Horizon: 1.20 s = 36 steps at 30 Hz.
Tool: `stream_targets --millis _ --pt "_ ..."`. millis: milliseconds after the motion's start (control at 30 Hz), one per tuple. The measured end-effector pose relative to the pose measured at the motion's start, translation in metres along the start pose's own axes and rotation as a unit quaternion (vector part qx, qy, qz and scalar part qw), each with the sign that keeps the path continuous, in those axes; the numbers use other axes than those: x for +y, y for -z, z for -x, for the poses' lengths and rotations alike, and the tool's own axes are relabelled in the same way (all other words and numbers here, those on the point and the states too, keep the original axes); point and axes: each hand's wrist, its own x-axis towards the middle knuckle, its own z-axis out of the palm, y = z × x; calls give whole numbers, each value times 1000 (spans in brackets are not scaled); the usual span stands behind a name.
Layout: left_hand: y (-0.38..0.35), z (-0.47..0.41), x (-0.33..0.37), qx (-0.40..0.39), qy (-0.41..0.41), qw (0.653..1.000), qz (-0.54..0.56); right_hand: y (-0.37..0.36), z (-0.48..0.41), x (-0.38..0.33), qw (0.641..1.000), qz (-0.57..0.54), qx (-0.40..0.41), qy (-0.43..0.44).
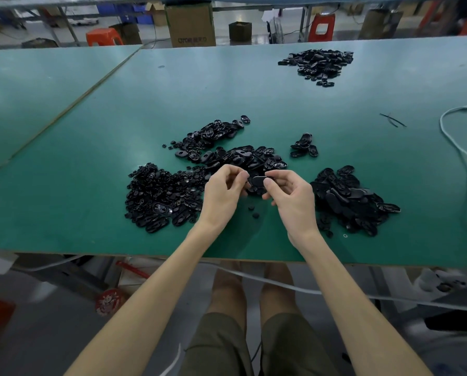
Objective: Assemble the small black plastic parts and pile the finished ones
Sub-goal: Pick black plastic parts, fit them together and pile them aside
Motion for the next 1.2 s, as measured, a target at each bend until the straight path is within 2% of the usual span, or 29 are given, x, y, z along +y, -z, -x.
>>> stream_targets --millis 200,300,1200 --pt "12 1 -3 6 34 992 120 0 -1 0 1000 4 -1 1" --pt "13 2 -4 -2 39 989 143 0 0 0 1000 5 -2 2" --pt "9 2 -5 -90 -5 995 52 2 -1 1 1000 -1 -26 11"
